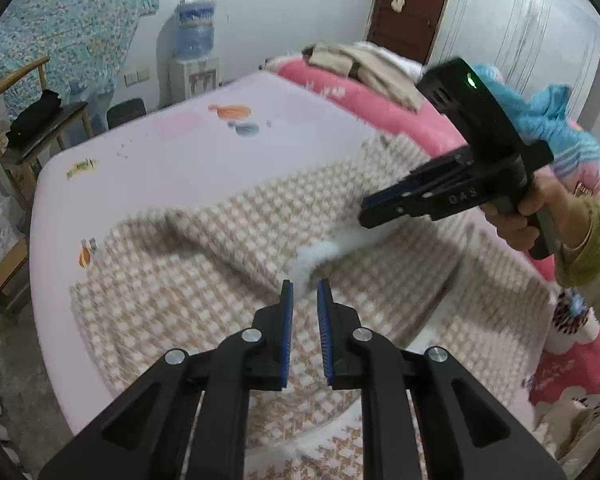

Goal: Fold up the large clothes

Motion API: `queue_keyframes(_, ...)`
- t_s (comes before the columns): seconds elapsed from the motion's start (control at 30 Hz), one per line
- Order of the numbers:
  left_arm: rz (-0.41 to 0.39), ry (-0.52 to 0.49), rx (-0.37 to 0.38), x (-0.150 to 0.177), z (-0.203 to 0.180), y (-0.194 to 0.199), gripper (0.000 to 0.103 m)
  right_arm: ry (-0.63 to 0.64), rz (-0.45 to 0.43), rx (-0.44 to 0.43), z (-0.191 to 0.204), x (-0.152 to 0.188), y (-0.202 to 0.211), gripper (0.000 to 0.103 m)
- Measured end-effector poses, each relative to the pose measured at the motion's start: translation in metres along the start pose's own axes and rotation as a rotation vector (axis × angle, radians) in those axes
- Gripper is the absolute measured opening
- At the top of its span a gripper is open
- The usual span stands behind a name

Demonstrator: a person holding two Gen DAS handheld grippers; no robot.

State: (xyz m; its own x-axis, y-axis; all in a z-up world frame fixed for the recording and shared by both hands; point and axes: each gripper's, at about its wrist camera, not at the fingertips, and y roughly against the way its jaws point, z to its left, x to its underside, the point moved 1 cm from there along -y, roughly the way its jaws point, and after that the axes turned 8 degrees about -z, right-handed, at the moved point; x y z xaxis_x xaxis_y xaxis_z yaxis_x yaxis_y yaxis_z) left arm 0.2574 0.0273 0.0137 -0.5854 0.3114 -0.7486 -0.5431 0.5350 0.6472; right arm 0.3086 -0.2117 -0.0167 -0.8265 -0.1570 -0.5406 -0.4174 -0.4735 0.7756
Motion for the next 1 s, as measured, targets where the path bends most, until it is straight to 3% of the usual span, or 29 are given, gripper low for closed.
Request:
queue_keyframes(0.17,-0.083,0.045,-0.011,-0.025,0.011,-0.003,0.013,-0.11,-0.132,0.048,-0.032,-0.018,0.045,0.034)
queue_keyframes(0.27,-0.094,0.079,-0.033,-0.042,0.018,-0.025,0.013,-0.237,-0.117,0.082,-0.06,-0.018,0.043,0.034)
queue_keyframes(0.37,-0.072,0.068,-0.068,-0.052,0.022,-0.052,0.013,-0.279,-0.1,0.094,-0.069,-0.016,0.034,0.034)
queue_keyframes(0.43,-0.025,0.067,-0.093,-0.052,0.026,-0.074,0.013,-0.264,-0.118,0.113,-0.068,-0.024,0.033,0.026)
queue_keyframes(0.57,0.061,0.058,-0.147,-0.04,0.036,-0.105,0.013,-0.155,-0.159,0.136,-0.05,-0.043,0.026,0.02)
queue_keyframes(0.67,0.048,0.047,-0.136,-0.036,0.039,-0.105,0.013,-0.023,-0.149,0.173,-0.035,-0.043,0.017,0.02)
queue_keyframes(0.73,0.049,0.04,-0.138,-0.035,0.04,-0.104,0.013,0.051,-0.085,0.234,-0.033,-0.036,-0.002,0.019)
queue_keyframes(0.8,0.052,0.03,-0.139,-0.034,0.04,-0.104,0.013,0.054,-0.042,0.216,-0.04,-0.026,-0.017,0.019)
queue_keyframes(1.0,0.058,0.006,-0.147,-0.029,0.041,-0.101,0.013,0.073,-0.043,0.247,-0.04,-0.004,0.005,0.019)
